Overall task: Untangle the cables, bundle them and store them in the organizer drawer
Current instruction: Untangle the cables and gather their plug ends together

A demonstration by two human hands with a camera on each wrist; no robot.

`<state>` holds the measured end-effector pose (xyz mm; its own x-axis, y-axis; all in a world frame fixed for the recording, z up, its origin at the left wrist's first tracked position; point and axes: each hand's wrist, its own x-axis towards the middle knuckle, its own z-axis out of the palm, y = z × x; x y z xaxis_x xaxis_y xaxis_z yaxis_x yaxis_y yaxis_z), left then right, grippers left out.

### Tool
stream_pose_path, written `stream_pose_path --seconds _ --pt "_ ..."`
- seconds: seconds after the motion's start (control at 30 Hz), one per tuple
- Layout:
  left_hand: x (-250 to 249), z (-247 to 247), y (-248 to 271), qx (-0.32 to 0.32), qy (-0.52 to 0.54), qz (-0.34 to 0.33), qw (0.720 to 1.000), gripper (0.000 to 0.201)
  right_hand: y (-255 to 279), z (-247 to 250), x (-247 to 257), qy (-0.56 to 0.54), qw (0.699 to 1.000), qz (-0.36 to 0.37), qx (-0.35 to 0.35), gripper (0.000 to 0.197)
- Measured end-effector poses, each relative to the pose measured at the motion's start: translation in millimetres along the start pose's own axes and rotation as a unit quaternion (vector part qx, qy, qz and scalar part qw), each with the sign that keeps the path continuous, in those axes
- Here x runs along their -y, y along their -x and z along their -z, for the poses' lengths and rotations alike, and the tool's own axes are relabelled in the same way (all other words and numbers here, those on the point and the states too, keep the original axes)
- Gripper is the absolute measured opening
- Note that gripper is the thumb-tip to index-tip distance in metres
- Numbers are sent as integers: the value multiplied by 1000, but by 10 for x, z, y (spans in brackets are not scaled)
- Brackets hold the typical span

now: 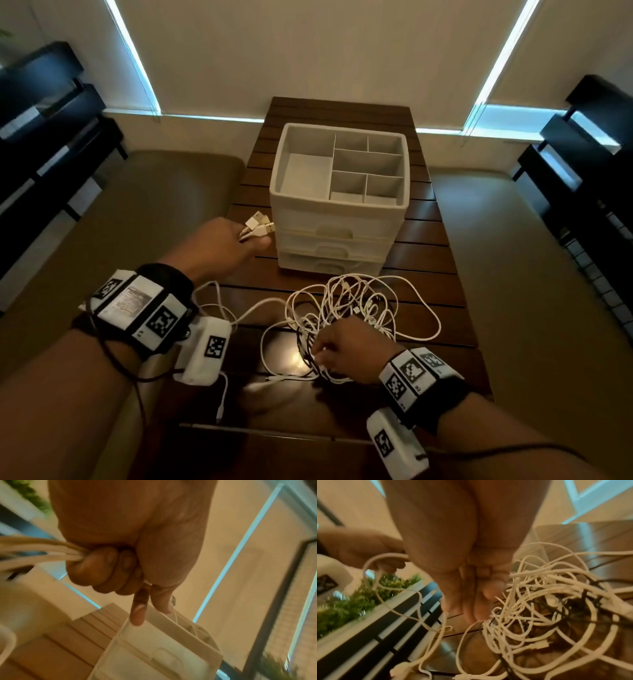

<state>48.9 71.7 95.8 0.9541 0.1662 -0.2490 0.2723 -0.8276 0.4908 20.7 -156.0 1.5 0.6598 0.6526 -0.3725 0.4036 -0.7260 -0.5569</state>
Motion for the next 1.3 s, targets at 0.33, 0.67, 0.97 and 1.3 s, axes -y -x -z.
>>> stream_pose_path --seconds 0.33,0.67,0.97,1.3 --pt "54 -458 -76 283 69 65 954 42 -383 741 -717 -54 945 -224 -232 27" --pt "-30 -1031 -255 141 337 105 925 37 -758 500 -924 14 976 -205 -78 16" --pt "36 -905 -330 124 247 83 957 42 -1242 338 -994 148 967 -206 -28 32" --pt "195 -808 -325 156 334 82 926 39 -1250 302 -977 28 965 -245 -86 27"
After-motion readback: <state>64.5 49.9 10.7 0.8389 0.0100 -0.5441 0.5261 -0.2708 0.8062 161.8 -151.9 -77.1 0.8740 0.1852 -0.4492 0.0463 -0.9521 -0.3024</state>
